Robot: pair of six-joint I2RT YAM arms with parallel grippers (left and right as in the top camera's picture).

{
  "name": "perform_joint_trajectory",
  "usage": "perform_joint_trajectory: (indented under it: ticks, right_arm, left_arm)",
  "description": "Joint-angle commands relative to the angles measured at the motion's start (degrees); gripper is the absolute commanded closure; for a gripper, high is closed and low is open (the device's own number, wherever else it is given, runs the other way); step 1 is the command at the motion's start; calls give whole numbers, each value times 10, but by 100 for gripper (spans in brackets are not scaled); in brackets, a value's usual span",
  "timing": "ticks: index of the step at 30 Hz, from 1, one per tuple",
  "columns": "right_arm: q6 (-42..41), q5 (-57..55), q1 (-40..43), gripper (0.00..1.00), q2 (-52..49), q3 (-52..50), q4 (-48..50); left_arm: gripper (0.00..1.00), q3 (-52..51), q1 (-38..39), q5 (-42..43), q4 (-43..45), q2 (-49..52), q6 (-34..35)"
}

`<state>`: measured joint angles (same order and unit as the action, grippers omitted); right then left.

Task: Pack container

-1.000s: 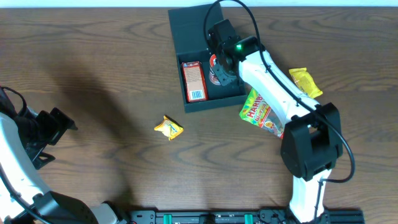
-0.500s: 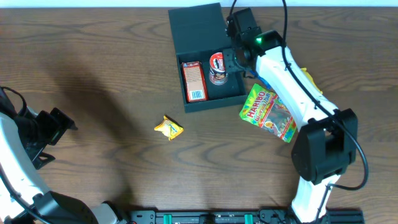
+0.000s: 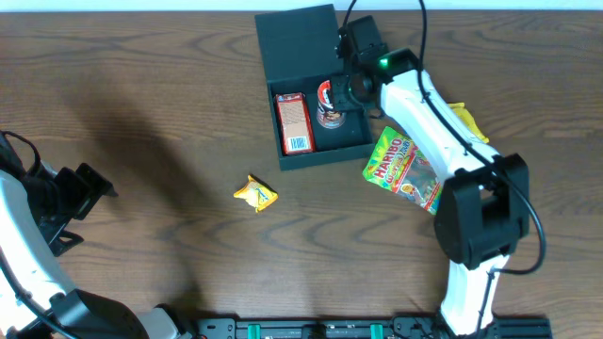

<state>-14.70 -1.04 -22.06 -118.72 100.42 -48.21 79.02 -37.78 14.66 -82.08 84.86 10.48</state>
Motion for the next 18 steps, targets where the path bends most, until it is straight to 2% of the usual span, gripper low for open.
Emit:
perform_joint_trajectory:
  ticks: [1, 3, 6, 11, 18]
  right_arm:
    - [-7, -7, -6, 70, -13, 0, 3]
    - [-7, -12, -7, 75, -17, 0, 1]
    - [-7, -22, -8, 89, -21, 0, 0]
    - [-7, -22, -9, 98, -21, 0, 1]
    - [-23, -17, -8, 99, -18, 0, -2]
  left_arm:
    - [5, 6, -2, -2, -2, -2, 0]
    - [5, 6, -2, -2, -2, -2, 0]
    - [5, 6, -2, -2, -2, -2, 0]
    - [5, 6, -2, -2, -2, -2, 0]
    - [5, 6, -2, -2, -2, -2, 0]
